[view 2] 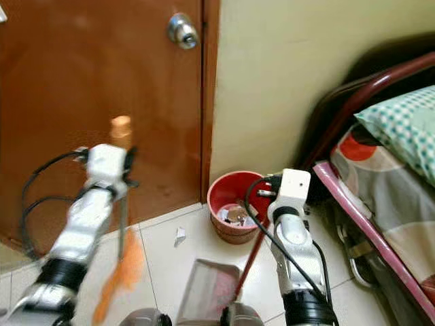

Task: Sweep floor

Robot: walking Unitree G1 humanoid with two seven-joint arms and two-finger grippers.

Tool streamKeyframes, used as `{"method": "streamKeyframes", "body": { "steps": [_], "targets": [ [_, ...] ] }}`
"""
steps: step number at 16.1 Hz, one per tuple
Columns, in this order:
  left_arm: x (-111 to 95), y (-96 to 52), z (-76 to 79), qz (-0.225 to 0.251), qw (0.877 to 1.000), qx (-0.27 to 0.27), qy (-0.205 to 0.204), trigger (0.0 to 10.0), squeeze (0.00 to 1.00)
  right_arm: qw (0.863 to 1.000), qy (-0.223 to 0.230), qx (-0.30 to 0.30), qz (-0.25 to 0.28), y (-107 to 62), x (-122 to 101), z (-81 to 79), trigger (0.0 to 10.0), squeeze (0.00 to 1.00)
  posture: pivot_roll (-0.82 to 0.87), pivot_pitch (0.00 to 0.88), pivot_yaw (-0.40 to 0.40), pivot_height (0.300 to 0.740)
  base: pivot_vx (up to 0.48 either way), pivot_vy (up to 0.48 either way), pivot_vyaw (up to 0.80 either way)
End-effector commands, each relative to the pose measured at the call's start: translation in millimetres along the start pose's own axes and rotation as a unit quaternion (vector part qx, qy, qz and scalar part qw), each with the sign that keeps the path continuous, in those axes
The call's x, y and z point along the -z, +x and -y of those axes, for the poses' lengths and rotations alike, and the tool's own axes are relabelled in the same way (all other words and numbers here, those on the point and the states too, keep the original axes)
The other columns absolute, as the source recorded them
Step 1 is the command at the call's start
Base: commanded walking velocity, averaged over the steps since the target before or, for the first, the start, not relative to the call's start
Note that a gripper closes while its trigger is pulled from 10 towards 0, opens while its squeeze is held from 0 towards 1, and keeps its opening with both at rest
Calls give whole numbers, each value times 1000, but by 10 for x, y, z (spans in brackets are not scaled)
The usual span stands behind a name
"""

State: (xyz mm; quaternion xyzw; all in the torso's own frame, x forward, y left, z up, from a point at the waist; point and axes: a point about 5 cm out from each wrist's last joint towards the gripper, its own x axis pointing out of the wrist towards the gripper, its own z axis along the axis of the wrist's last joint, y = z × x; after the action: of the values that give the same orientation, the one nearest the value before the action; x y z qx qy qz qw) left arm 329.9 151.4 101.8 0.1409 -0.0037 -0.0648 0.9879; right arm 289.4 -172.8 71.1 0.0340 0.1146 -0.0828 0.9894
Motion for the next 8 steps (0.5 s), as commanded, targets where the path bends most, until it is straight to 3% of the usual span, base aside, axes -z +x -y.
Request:
{"method": "streamKeyframes", "body": {
  "steps": [1, 4, 8],
  "targets": [
    [-138, 66, 86, 36, 999, 22, 13, 10000, 0, 999, -8, 30, -7, 13, -8, 113, 10000, 0, -14, 90, -12, 740, 0, 0, 0],
    [-229, 139, 356, 68, 996, 55, 5, 10000, 0, 998, -17, 60, -11, 35, -7, 204, 10000, 0, -18, 91, -8, 740, 0, 0, 0],
    [-292, 162, 624, 82, 992, 96, -18, 10000, 0, 997, -26, 66, -11, 59, -36, 199, 10000, 0, -21, 91, -12, 740, 0, 0, 0]
  ]
}}
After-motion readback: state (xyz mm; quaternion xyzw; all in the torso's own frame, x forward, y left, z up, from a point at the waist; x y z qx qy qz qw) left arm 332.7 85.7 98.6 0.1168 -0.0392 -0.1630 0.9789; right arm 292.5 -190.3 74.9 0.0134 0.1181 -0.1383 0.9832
